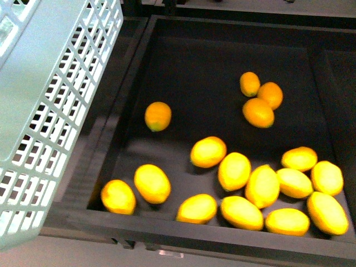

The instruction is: Pick lemon and mango into basket

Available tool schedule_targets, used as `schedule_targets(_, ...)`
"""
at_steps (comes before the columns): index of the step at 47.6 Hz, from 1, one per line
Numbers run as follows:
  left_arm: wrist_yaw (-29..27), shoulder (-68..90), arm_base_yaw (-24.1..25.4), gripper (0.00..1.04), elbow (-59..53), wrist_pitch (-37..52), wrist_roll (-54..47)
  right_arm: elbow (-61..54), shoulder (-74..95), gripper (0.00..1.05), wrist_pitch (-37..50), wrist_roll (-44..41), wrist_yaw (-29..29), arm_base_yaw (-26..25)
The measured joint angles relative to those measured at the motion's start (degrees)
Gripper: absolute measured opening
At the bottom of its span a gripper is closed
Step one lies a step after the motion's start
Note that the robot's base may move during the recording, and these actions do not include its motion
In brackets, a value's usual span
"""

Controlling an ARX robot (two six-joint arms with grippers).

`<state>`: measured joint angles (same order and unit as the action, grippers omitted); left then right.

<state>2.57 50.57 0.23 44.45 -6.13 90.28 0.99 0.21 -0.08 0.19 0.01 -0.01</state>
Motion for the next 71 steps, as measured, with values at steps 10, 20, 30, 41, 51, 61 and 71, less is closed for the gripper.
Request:
schedule_targets(10,0.26,0.00,0.00,0.05,0.00,0.00,0.04,0.00,0.02,0.96,0.00,-0.02,0.07,0.02)
schedule_targets(20,0.20,-0.02,0.00,0.05,0.00,0.00,0.02,0.00,0.11,0.96,0.00,-0.02,0.09,0.02)
schedule_targets(30,0.22,-0.07,0.00,0.05,0.00,0.00,-0.07,0.00,0.09,0.96,0.00,-0.02,-0.28,0.00)
schedule_targets(41,0.98,1.40,0.44,0.05,2.86,-6.86,-6.40,-0.04,0.02,0.96,0.02,-0.02,-0.26,-0.04)
schedule_targets(51,1.55,11.54,-5.07,0.05,9.73,-13.22,-27.74,-0.04,0.02,0.96,0.02,-0.02,-0.22,-0.04)
schedule_targets(61,-0.79,25.22,-14.21,0.05,17.57,-4.66,-32.17,-0.04,0.02,0.96,0.02,-0.02,-0.02,-0.02)
schedule_targets(71,6.82,37.07,-24.85,0.05,27.58,0.94,-29.55,-0.04,0.02,0.96,0.02,-0.02,-0.02,-0.02)
